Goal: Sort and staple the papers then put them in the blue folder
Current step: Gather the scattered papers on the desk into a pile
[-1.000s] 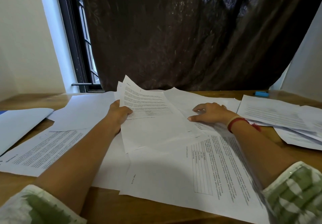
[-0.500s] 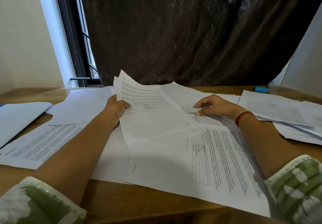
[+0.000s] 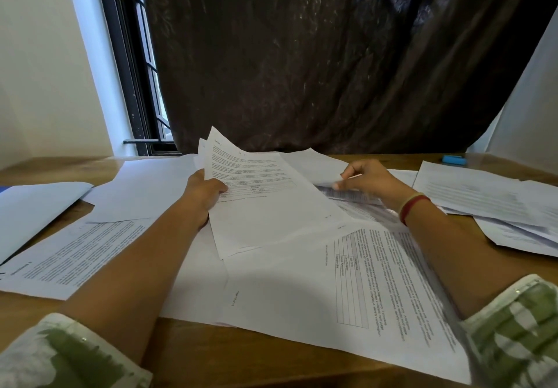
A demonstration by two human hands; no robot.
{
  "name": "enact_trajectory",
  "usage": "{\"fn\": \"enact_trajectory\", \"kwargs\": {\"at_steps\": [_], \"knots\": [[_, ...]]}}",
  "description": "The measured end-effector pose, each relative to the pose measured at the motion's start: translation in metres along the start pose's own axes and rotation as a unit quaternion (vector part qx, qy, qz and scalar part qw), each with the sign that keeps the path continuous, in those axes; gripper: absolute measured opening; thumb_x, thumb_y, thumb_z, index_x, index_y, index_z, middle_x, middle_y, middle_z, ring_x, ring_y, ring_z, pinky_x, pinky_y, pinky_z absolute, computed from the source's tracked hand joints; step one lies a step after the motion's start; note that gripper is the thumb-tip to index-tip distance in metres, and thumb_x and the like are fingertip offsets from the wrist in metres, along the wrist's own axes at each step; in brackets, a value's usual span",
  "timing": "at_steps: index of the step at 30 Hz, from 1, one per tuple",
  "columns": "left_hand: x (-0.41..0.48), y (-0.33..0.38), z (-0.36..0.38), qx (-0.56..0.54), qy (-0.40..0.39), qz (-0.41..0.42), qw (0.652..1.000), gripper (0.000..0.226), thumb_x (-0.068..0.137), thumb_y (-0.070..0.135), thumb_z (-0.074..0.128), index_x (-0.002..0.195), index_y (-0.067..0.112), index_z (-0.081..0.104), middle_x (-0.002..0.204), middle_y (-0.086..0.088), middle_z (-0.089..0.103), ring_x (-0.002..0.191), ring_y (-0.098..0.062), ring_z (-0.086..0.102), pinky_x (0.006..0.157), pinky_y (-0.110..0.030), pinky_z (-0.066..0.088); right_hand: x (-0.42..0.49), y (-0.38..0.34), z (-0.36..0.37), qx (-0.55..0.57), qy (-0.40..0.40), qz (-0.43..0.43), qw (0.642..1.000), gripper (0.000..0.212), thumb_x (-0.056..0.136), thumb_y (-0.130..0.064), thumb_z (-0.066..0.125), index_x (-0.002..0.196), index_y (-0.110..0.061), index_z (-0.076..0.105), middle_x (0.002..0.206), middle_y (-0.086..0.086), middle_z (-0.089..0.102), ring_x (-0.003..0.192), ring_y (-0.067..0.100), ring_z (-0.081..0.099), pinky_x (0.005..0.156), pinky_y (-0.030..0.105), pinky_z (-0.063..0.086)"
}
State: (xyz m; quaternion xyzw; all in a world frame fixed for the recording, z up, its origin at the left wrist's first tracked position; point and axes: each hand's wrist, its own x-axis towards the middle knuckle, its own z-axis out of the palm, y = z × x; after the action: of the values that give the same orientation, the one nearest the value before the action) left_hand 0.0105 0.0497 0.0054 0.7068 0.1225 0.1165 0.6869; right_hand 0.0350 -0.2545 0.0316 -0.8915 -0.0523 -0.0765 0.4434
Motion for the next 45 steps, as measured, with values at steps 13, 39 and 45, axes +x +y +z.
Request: {"fn": "enact_trajectory", "kwargs": {"at_steps": [13,39,45], "knots": [[-0.010,0.001,0.005,0.053,0.151,0.299,0.941,0.075,0.092,0.005,0.058,0.149,0.031,0.017,0.136,0.001,0.047,0.114,-0.013,0.051,0.085,-0.021,0.049,-0.041,-0.093,-0.002,-0.311,0.373,-0.488,0.725,0.011,0.087,-0.002,0.059,0.090,0.002,0.069,0.091,0.022,0.069,0.081,0.036,0.067,0.097,0.045,0.046],[-0.018,0.021,-0.003,-0.183,0.019,0.044,0.982,0.016,0.085,0.005,0.070,0.101,0.005,0.069,0.089,-0.006,0.072,0.069,-0.013,0.070,0.057,-0.022,0.054,-0.021,-0.065,0.014,-0.107,0.258,-0.250,0.927,0.064,0.093,-0.027,0.061,0.148,-0.015,0.030,0.154,0.010,0.029,0.136,0.029,0.037,0.113,0.044,0.035],[-0.013,0.017,-0.021,-0.165,0.045,-0.028,0.985,0.028,0.087,0.009,0.068,0.114,0.005,0.062,0.089,-0.004,0.066,0.076,-0.019,0.064,0.056,-0.027,0.049,-0.002,-0.029,-0.013,0.097,-0.004,0.055,0.994,0.066,0.084,-0.055,0.064,0.136,-0.020,0.044,0.140,0.003,0.049,0.119,0.025,0.054,0.093,0.032,0.043]]}}
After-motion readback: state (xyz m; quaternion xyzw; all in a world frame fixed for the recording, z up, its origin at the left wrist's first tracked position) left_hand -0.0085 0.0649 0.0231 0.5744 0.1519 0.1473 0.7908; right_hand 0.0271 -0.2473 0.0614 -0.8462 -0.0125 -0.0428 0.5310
